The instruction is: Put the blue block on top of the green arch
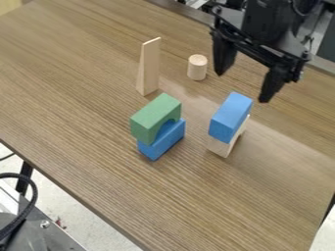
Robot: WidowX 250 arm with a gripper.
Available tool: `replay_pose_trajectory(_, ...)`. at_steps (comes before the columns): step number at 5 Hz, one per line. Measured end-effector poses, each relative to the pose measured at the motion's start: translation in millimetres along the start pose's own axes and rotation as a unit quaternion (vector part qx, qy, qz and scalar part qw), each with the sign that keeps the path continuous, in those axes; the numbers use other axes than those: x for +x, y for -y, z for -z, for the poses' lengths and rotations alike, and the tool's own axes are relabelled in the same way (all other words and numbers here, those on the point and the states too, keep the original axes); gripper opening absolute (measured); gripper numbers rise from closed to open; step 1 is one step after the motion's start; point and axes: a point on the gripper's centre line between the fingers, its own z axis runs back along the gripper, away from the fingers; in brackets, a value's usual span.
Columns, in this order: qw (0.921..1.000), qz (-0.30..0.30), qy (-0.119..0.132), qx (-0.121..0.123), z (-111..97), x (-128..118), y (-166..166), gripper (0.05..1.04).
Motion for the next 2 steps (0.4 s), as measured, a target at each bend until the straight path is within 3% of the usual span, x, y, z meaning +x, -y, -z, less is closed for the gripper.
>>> replay_pose_trajectory(2,0.9995,-0.001,-0.031,-0.013,27.6,3.4,-5.6,1.001)
